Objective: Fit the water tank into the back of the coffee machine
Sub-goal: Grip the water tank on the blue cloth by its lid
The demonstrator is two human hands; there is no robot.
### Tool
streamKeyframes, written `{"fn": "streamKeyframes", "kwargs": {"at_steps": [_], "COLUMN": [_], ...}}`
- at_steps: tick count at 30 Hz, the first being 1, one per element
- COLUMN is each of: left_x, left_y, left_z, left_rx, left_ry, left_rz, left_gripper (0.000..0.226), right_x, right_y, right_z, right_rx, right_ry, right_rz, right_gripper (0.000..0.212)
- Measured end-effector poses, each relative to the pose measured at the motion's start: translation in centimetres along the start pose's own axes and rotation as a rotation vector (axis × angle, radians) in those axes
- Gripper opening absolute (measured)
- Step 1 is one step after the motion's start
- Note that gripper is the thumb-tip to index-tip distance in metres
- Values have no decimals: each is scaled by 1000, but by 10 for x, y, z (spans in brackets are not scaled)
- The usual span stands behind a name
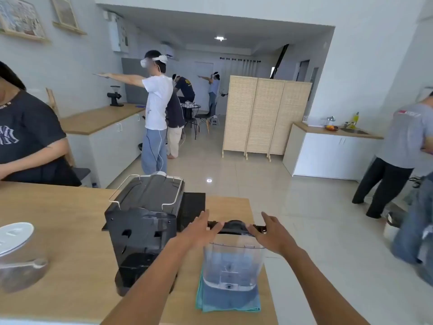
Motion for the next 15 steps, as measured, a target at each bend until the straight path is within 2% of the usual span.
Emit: {"fn": "streamKeyframes", "kwargs": {"at_steps": [5, 10, 12, 15], "left_x": [-3, -2, -3, -2], "left_y": [1, -9, -8, -5], "left_z": [-12, -13, -14, -15], "left_rx": [-35, -79, -83, -88], "left_ry": [182, 389, 423, 491], "left_rz": [89, 181, 195, 124], "left_gripper": [113, 118, 98, 33], "right_x": [-3, -9, -10, -7], "right_y": [6, 10, 11, 13], "right_z": [-4, -8, -10, -11], "right_rx": [-41, -54, -56, -69], "right_ry": [-98, -238, -309, -380], "right_rz": [-73, -106, -94, -71], "right_gripper": [104, 80, 72, 65]}}
Point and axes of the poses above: each hand's wrist, its own y-axis away from the middle knuckle, its own z-axis out of the back of the hand, x = y × z, the point moved 2 cm from there along -y, towards the middle knuckle, and after that the axes turned 10 degrees about z, right-handed, at the moved point
